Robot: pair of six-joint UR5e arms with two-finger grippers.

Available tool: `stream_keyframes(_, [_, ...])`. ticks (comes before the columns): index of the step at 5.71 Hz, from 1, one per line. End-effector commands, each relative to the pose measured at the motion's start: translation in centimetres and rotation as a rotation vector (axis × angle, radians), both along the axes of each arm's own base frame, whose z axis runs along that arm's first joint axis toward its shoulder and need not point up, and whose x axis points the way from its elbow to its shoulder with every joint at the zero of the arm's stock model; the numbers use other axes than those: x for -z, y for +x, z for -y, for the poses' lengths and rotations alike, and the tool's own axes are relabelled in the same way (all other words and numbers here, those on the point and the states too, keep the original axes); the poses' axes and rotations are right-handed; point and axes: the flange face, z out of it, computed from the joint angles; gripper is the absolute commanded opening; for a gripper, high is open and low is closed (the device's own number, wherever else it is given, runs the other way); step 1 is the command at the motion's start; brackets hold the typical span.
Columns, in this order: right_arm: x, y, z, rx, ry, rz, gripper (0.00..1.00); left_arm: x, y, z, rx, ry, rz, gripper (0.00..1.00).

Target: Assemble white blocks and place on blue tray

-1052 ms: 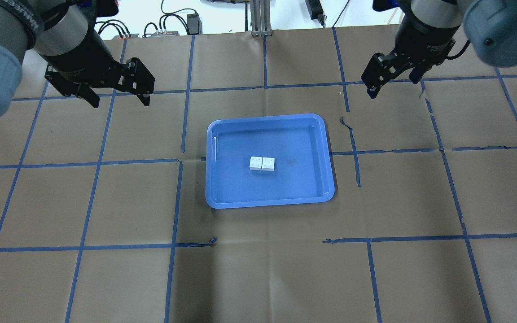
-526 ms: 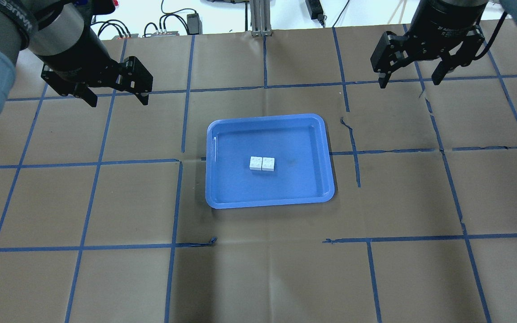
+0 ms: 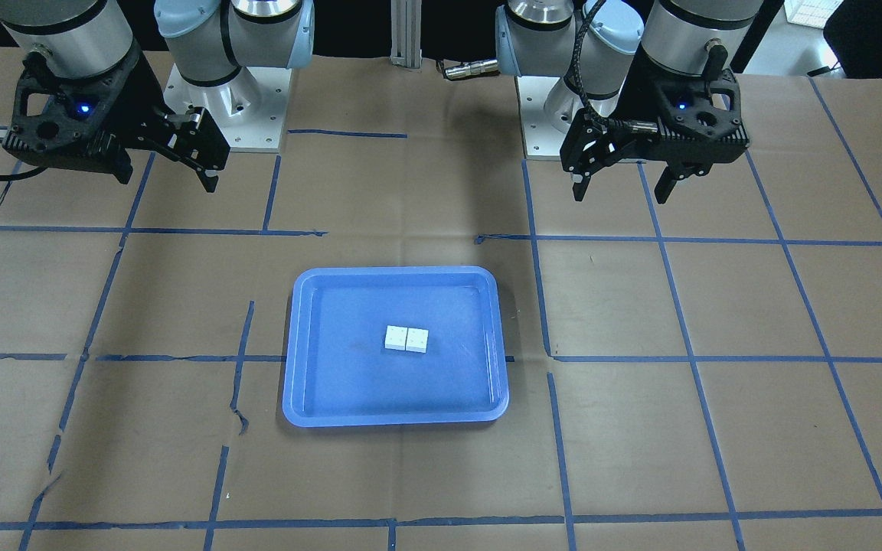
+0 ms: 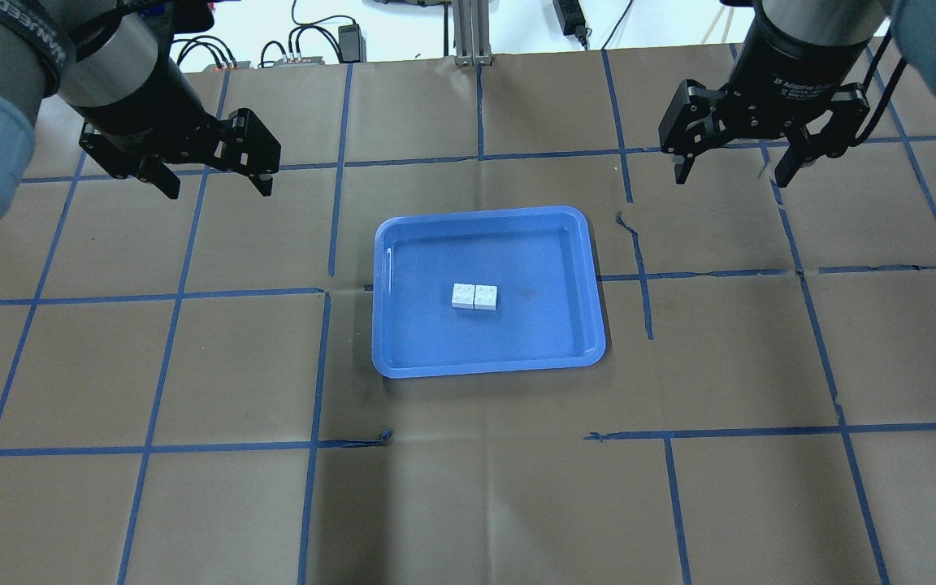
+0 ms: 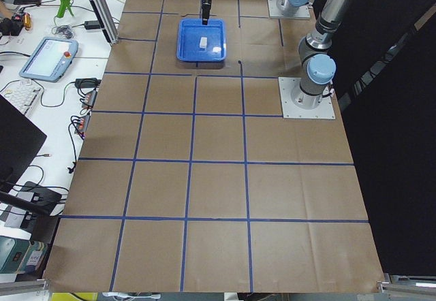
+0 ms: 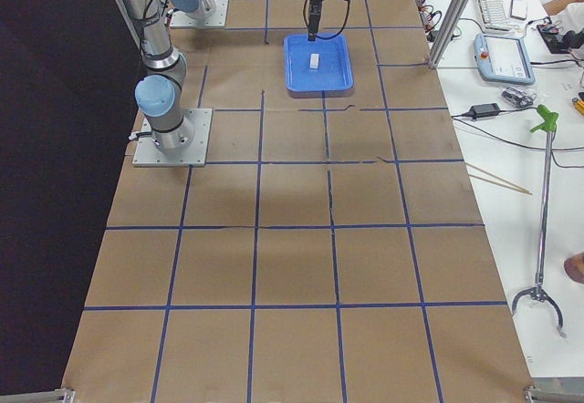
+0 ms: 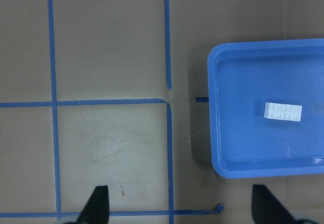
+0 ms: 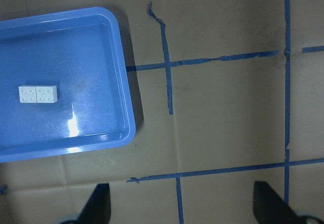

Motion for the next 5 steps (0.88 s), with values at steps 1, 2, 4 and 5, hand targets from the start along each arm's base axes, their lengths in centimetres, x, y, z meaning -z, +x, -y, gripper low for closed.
stream_keyframes(1, [-0.19, 0.04, 0.0, 0.0, -0.009, -0.001, 1.0, -0.08, 0.0, -0.19, 0.001, -0.002, 0.008, 0.99])
stream_keyframes(2, [-0.36, 0.04, 0.05, 0.001, -0.014, -0.001, 1.0, -0.22, 0.34, -0.4, -0.005, 0.001, 0.013, 0.99])
stream_keyframes(4, [-0.38, 0.04, 0.06, 0.0, -0.016, -0.001, 1.0, -0.1, 0.23, 0.21, -0.005, -0.002, 0.0, 0.99])
stream_keyframes(5, [-0.38, 0.04, 0.06, 0.001, -0.016, -0.001, 1.0, -0.89, -0.07, -0.27, 0.001, -0.017, 0.0, 0.99])
